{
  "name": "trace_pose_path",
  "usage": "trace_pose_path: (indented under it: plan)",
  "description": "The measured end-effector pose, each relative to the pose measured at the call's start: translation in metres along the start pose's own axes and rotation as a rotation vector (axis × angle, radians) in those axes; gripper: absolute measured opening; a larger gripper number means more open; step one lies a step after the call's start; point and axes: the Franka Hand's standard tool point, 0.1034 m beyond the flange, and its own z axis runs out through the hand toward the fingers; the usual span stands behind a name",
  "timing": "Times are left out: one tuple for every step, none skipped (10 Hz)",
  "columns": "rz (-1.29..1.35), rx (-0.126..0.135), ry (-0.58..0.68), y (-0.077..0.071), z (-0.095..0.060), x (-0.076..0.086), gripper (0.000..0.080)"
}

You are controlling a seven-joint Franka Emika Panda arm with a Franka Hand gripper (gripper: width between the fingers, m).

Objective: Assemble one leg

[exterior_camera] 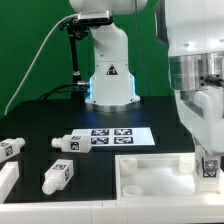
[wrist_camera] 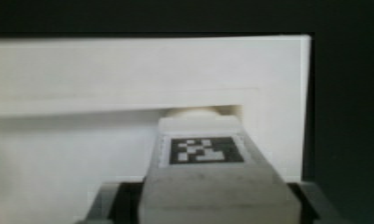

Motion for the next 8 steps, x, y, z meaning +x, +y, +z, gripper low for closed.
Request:
trace_pose_path:
  plan:
    - [0.039, 0.002, -0.004, 0.000, 0.000, 0.000, 0.0284]
    - [0.016, 0.002, -0.004, 0.000, 0.000, 0.000, 0.0285]
    - [-0.058, -0.001, 0.001, 0.001, 0.000, -0.001, 0.0285]
    - [-0.201, -0.004, 0.017, 0.001, 0.000, -0.005, 0.0475]
    - [-0.416, -0.006, 0.040, 0.000, -0.001, -0.009, 0.0475]
    - [-0.617, -0.017, 0.041, 0.000, -0.002, -0.012, 0.0615]
    - [-0.758, -0.043, 0.030, 0.003, -0.002, -0.015, 0.0639]
    - [-0.790, -0.038, 0.032, 0.002, -0.003, -0.014, 0.0639]
